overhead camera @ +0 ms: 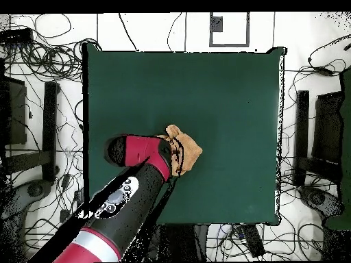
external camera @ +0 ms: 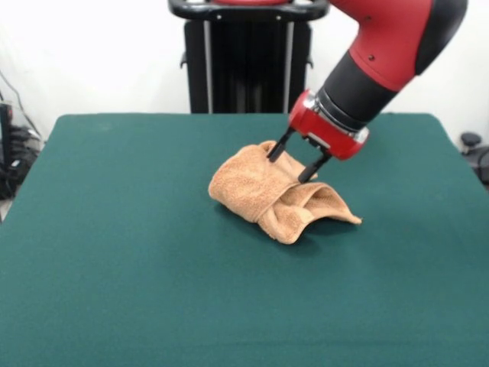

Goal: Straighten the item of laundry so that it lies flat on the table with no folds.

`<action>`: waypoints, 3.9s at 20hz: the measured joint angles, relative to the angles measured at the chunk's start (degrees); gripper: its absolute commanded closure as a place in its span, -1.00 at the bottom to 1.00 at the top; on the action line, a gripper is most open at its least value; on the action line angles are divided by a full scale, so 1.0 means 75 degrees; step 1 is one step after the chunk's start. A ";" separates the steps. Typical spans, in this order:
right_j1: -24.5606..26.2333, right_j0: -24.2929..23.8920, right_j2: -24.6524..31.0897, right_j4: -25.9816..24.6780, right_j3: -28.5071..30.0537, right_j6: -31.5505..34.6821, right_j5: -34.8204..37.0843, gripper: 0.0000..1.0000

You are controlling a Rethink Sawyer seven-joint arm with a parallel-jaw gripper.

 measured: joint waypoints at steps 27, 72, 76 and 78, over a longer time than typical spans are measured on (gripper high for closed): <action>-0.0078 -0.0196 0.0000 0.0127 0.0000 0.0000 -0.0294 -1.00; 0.0627 -0.0038 -0.0191 0.0303 -0.0139 0.0002 -0.0638 -1.00; 0.0717 0.0033 -0.0267 0.0326 -0.0205 0.0002 -0.0635 -1.00; 0.0742 0.0064 -0.0301 0.0326 -0.0221 0.0002 -0.0626 -1.00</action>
